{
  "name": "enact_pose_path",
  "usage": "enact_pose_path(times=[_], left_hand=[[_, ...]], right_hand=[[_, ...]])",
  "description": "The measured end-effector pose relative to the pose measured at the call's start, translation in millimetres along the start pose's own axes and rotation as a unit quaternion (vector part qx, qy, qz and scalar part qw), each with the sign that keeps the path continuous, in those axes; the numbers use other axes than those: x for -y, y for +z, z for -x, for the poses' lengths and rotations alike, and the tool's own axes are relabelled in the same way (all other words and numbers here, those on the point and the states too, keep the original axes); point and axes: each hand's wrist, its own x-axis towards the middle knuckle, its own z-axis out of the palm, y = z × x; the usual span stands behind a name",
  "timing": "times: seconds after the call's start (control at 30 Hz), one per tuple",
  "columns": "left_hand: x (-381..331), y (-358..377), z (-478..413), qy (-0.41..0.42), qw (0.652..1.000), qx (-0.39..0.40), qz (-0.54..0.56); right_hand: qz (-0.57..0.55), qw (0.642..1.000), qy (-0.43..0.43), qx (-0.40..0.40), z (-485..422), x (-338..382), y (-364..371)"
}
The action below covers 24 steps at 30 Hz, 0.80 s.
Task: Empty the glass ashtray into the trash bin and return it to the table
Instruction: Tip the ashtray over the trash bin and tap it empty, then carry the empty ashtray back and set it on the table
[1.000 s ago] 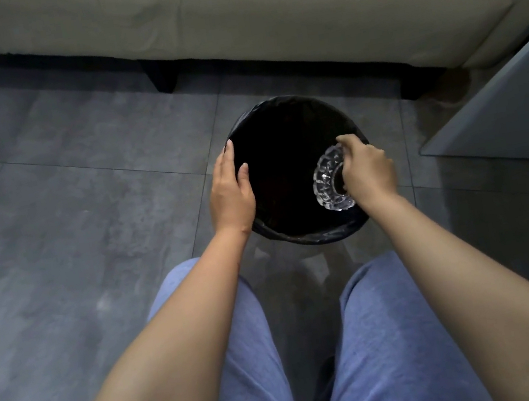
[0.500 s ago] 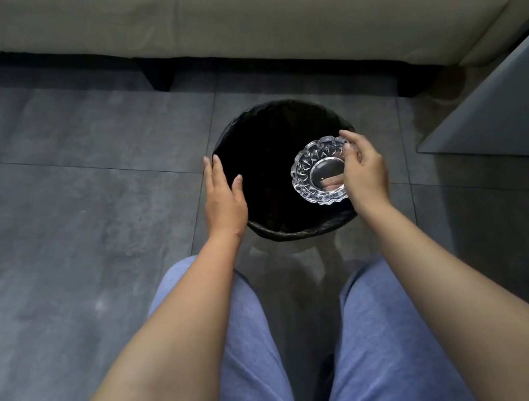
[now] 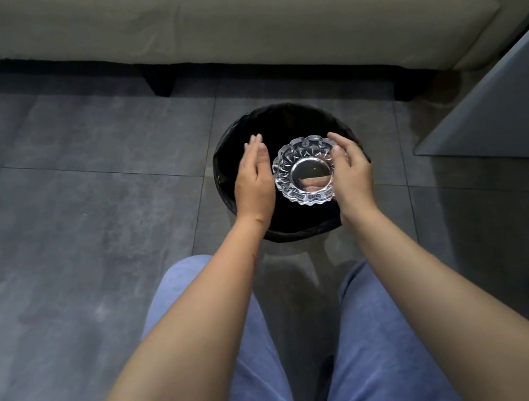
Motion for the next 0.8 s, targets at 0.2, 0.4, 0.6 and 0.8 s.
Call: enact_pose_path(times=[0.2, 0.4, 0.6, 0.8], left_hand=[[-12.6, 13.1, 9.1, -0.064, 0.987, -0.018, 0.148], [-17.8, 15.1, 7.5, -0.074, 0.979, -0.057, 0.178], [-14.2, 16.9, 5.0, -0.062, 0.981, -0.056, 0.174], [-22.4, 17.2, 5.7, -0.046, 0.987, -0.047, 0.149]], right_hand=[[-0.033, 0.999, 0.017, 0.007, 12.5, 1.9, 15.7], [-0.055, 0.998, 0.009, 0.031, 18.8, 2.2, 18.9], [-0.024, 0.999, -0.042, 0.016, 20.0, -3.2, 18.3], [-0.018, 0.998, -0.049, 0.023, 19.7, 1.7, 13.8]])
